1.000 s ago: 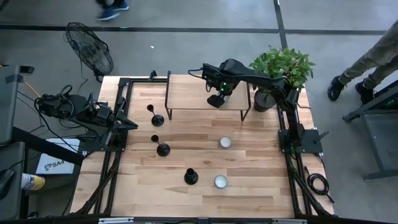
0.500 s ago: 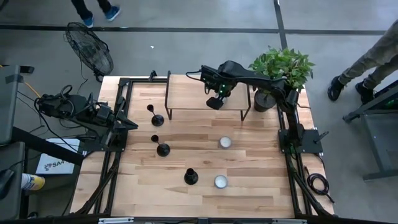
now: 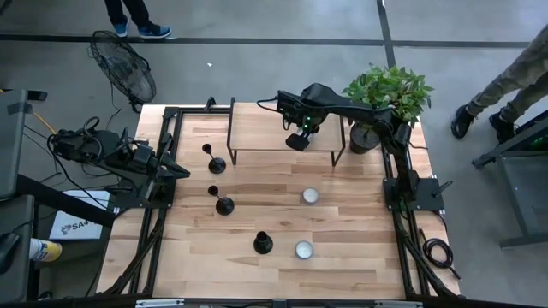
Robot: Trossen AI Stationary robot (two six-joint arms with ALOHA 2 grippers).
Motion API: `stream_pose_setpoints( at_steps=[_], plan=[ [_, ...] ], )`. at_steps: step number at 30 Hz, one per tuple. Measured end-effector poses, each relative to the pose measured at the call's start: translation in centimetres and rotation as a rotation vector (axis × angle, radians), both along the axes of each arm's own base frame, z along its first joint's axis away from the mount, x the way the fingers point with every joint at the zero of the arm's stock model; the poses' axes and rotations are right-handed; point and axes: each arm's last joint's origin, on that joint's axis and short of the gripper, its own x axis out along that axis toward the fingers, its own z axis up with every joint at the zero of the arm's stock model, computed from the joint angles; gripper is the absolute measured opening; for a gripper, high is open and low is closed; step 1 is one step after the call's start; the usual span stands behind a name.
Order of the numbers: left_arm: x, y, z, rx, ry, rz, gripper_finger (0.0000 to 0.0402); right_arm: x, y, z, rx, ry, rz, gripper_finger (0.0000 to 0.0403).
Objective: Pick & Place candle stick holders
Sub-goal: Put the red scented candle on the shelf, then put the pink scented candle on the shelf
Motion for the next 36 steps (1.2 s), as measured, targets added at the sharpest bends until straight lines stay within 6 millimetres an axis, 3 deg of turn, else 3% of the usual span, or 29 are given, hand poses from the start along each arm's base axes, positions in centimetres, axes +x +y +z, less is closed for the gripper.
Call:
stream_pose_setpoints(
  at_steps=[10, 20, 27, 36],
  plan=[
    [0.0, 0.0, 0.0, -0.001, 0.000, 0.000, 0.0026, -1.2, 0.7, 2.3, -0.020, -0.049, -0.026, 0.0344],
    [0.0, 0.0, 0.0, 0.000, 0.000, 0.001, 0.0026, -1.1, 3.3, 3.8, -0.034, -0.102, -0.019, 0.0344],
    [0.0, 0.0, 0.0, 0.000, 0.000, 0.001, 0.0026, -0.2, 7.3, 3.8, -0.037, -0.084, 0.005, 0.0344],
    [0.0, 0.0, 0.0, 0.000, 0.000, 0.000, 0.0026, 0.3, 14.3, 3.8, -0.155, -0.045, 0.076, 0.0344]
  ],
)
